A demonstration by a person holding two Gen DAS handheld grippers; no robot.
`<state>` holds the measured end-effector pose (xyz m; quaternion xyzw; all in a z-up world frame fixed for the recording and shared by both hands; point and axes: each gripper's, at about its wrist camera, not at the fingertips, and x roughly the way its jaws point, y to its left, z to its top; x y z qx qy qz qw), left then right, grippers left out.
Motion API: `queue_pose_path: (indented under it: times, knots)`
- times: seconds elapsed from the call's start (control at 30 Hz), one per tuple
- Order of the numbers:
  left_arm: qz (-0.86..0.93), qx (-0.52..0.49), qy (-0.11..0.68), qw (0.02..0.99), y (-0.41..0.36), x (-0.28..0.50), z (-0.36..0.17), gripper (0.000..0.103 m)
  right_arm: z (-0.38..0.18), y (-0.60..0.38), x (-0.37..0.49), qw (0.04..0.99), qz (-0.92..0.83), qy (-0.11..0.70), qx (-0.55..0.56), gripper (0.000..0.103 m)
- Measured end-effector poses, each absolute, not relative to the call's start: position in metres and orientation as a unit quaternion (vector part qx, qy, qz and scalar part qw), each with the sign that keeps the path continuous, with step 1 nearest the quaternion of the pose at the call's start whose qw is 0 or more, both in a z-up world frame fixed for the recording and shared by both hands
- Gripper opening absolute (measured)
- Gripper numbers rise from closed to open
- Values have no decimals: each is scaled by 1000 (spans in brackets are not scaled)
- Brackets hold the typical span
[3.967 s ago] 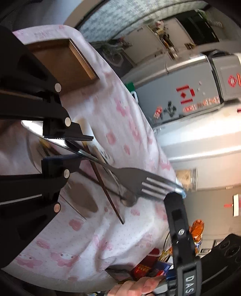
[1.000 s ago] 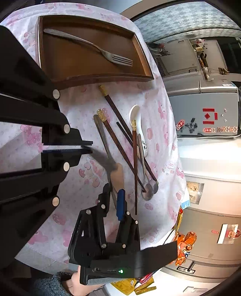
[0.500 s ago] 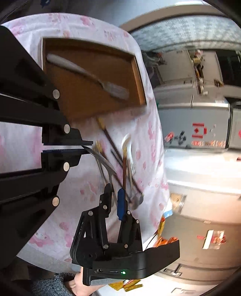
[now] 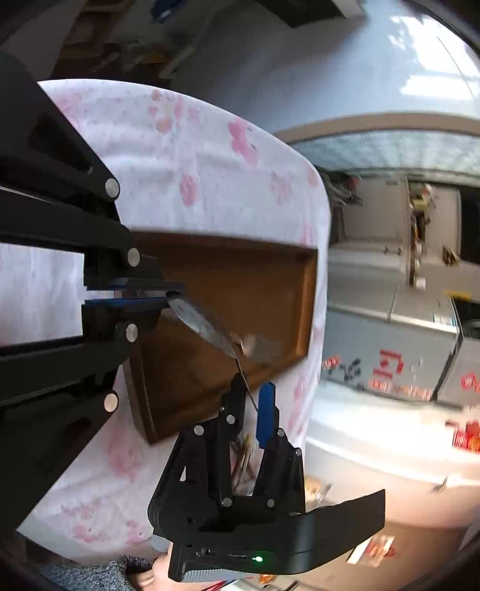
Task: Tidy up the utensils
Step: 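Move the metal spoon over the tray and release it with the left tool, then grasp a dark chopstick from the pile with the right tool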
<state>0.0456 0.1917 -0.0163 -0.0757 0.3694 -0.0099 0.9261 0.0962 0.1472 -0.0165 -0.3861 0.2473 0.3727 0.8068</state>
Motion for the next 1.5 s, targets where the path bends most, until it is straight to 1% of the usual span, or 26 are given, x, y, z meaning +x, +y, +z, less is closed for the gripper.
queue_pose_path:
  times: [0.1, 0.17, 0.2, 0.23, 0.27, 0.3, 0.33, 0.4, 0.47, 0.5, 0.57, 0.6, 0.7, 0.8, 0.9, 1.0, 1.07, 1.27, 1.43, 1.5]
  knots:
    - [-4, -88, 377, 922, 203, 47, -26, 4, -27, 164, 97, 799, 367, 234, -415, 24]
    - [-8, -90, 387, 918, 204, 49, -31, 3, -32, 166, 98, 796, 362, 236, -424, 26]
    - [-12, -90, 390, 916, 203, 50, -33, 4, -33, 165, 98, 795, 362, 240, -424, 37]
    - [-12, -85, 389, 917, 201, 50, -33, 6, -32, 162, 97, 794, 366, 244, -419, 49]
    - [-11, -80, 389, 918, 200, 49, -32, 8, -29, 158, 96, 795, 371, 246, -412, 53]
    - [-10, -77, 388, 918, 198, 51, -32, 14, -24, 152, 96, 797, 380, 253, -395, 57]
    - [-9, -74, 387, 919, 197, 51, -31, 23, -21, 148, 96, 800, 384, 259, -382, 58]
    - [-10, -71, 385, 920, 194, 51, -28, 35, -12, 138, 96, 803, 396, 271, -353, 59]
    - [-12, -65, 380, 923, 188, 51, -25, 44, -3, 126, 95, 808, 402, 275, -331, 59]
    - [-15, -62, 376, 925, 185, 50, -23, 55, 4, 116, 95, 812, 403, 277, -317, 60]
    - [-18, -51, 370, 928, 176, 49, -19, 58, 14, 99, 96, 821, 404, 279, -292, 60]
    - [-22, -46, 367, 929, 170, 48, -17, 62, 19, 88, 97, 827, 402, 280, -277, 60]
    - [-51, -29, 353, 934, 146, 48, -6, 68, 42, 32, 106, 849, 389, 291, -206, 61]
    - [-59, 3, 346, 936, 119, 50, 1, 79, 57, -26, 114, 872, 356, 300, -154, 63]
    - [-52, 25, 356, 933, 98, 59, -2, 79, 57, -73, 117, 883, 331, 308, -128, 63]
    - [-49, 12, 366, 929, 93, 69, -9, 79, 48, -105, 115, 886, 318, 318, -115, 63]
    - [-63, 1, 366, 928, 90, 72, -10, 79, 41, -121, 114, 886, 314, 325, -105, 63]
    - [-119, 10, 352, 928, 54, 79, -2, 79, 18, -158, 119, 889, 283, 352, -76, 63]
    - [-143, 25, 365, 920, 24, 100, -11, 79, 1, -191, 129, 891, 264, 365, -59, 63]
    - [-150, 28, 373, 915, 15, 111, -17, 79, -10, -199, 134, 887, 259, 375, -68, 63]
